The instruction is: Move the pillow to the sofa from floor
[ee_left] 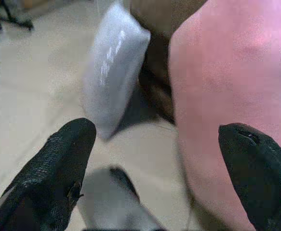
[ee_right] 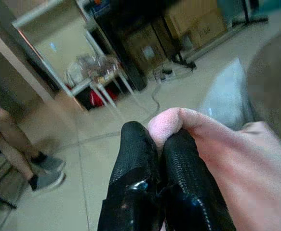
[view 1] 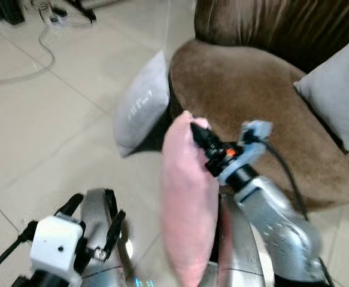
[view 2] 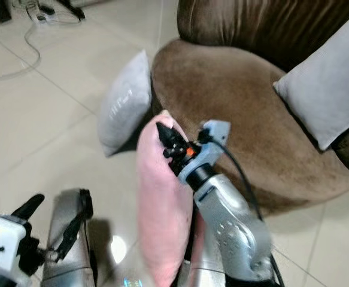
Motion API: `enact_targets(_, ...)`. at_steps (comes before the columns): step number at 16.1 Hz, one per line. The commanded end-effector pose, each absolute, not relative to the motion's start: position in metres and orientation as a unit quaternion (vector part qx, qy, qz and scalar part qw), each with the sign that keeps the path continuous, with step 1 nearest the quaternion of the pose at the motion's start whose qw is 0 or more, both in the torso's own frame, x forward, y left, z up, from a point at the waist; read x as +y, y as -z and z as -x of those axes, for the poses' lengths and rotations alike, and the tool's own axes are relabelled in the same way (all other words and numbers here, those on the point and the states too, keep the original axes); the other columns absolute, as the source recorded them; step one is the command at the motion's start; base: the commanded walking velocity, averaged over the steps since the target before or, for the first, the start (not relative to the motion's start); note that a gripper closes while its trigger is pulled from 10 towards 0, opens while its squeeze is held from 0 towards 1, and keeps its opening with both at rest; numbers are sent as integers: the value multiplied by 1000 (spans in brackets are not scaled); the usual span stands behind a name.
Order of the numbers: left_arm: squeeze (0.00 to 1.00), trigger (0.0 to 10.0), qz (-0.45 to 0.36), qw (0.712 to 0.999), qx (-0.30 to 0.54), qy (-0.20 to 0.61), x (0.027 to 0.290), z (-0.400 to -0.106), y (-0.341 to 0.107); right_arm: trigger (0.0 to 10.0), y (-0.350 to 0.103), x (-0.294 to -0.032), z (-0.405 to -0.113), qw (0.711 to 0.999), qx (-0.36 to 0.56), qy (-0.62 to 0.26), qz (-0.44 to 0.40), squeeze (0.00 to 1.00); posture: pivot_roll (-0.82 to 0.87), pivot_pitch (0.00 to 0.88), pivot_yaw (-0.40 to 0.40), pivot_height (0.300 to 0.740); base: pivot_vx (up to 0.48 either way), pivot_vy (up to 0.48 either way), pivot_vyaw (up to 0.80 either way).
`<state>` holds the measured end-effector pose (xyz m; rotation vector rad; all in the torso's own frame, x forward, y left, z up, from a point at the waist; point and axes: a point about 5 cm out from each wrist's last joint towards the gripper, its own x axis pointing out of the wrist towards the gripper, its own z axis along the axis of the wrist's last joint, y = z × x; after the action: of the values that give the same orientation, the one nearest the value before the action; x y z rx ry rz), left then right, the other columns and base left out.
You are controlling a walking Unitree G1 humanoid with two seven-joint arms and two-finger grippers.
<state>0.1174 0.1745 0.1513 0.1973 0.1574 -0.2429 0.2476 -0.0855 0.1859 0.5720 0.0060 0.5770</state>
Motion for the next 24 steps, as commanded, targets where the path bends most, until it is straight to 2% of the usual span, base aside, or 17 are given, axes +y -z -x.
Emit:
enact_targets(1, 0, 10000, -101, 985, 77, 119, 174, -119, -150, 10000, -200, -91, -240, 918, -22, -276, -285, 0, 171, 0, -91, 457, 0, 0, 0)
enact_targets(3, 0, 10000, -111, 988, 47, 98, 179, -139, -152, 10000, -204, -101, -239, 921, -22, -258, -292, 0, 200, 0, -87, 482, 0, 0, 0)
enact_targets(6, 0, 10000, -119, 990, 14, 73, 180, -158, -161, 10000, -212, -113, -255, 927, -32, -241, -287, 0, 245, 0, -115, 507, 0, 0, 0)
enact_targets(10, 0, 10000, -123, 990, 15, 62, 190, -189, -145, 10000, -222, -113, -283, 939, -47, -219, -261, 0, 124, 0, -48, 547, 0, 0, 0)
enact_targets(13, 0, 10000, -124, 991, 5, 55, 190, -200, -147, 10000, -225, -115, -300, 954, -38, -171, -241, 0, 109, 0, -53, 572, 0, 0, 0)
enact_targets(19, 0, 10000, -113, 992, -17, 53, 180, -222, -148, 10000, -230, -115, -304, 954, -62, -124, -264, 0, 73, 0, -8, 622, 0, 0, 0)
enact_targets(23, 0, 10000, -138, 989, -29, 54, 181, -241, -150, 10000, -227, -118, -307, 955, -71, -95, -272, 0, 75, 0, 7, 657, 0, 0, 0)
enact_targets(24, 0, 10000, -133, 988, -39, 66, 174, -249, -153, 10000, -225, -120, -309, 955, -76, -84, -272, 0, 73, 0, 19, 672, 0, 0, 0)
